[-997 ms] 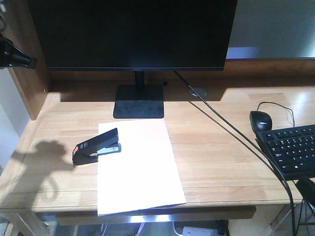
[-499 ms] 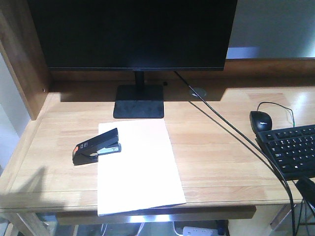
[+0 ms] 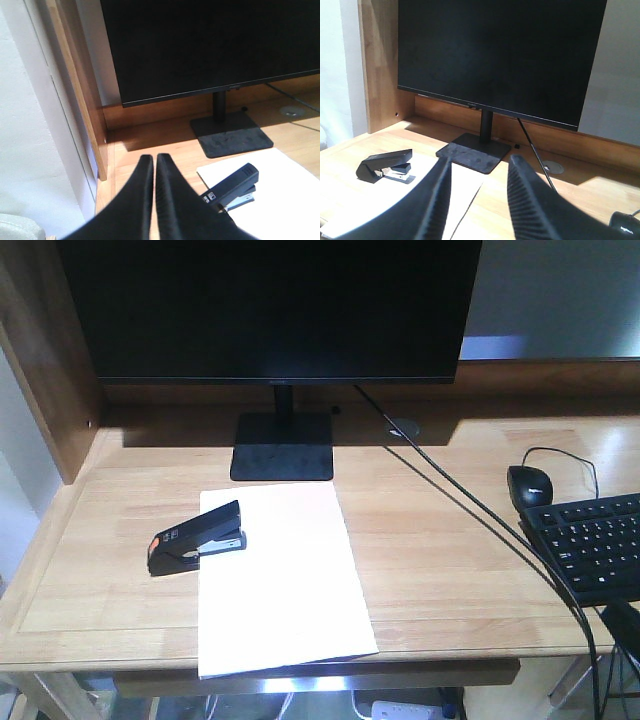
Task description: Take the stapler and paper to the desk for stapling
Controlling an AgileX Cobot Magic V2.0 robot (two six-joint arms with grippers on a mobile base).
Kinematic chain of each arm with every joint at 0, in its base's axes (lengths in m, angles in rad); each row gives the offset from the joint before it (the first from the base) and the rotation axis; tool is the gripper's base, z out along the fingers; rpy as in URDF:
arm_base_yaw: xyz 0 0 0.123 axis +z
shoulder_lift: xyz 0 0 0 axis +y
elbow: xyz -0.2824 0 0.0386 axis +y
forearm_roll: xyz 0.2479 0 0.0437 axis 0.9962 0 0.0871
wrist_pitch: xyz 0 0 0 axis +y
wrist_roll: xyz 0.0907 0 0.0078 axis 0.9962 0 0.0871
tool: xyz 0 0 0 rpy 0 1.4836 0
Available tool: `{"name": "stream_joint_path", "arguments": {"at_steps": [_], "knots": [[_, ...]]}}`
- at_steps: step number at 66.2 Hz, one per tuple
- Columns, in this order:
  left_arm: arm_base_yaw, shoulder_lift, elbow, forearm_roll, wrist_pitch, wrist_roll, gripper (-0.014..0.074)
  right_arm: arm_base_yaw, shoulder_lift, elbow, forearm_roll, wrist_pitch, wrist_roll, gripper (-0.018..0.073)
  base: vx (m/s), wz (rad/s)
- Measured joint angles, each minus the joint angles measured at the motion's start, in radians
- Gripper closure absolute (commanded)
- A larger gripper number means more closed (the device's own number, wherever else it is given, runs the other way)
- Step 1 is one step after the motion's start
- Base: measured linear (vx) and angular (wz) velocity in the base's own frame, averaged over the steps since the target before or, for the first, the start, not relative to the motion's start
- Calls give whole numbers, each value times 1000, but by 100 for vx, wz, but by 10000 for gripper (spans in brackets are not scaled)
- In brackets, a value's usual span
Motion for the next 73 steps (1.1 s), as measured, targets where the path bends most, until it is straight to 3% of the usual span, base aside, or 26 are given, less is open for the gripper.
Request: {"name": "stream_joint_path", "arguments": {"at_steps": [17, 73], "knots": [[0, -329, 178, -21, 18, -1, 603, 0, 0, 0, 0, 0, 0, 305, 0, 0], [0, -341, 198, -21, 42, -1, 603, 0, 0, 2, 0, 1, 0, 305, 0, 0]]}}
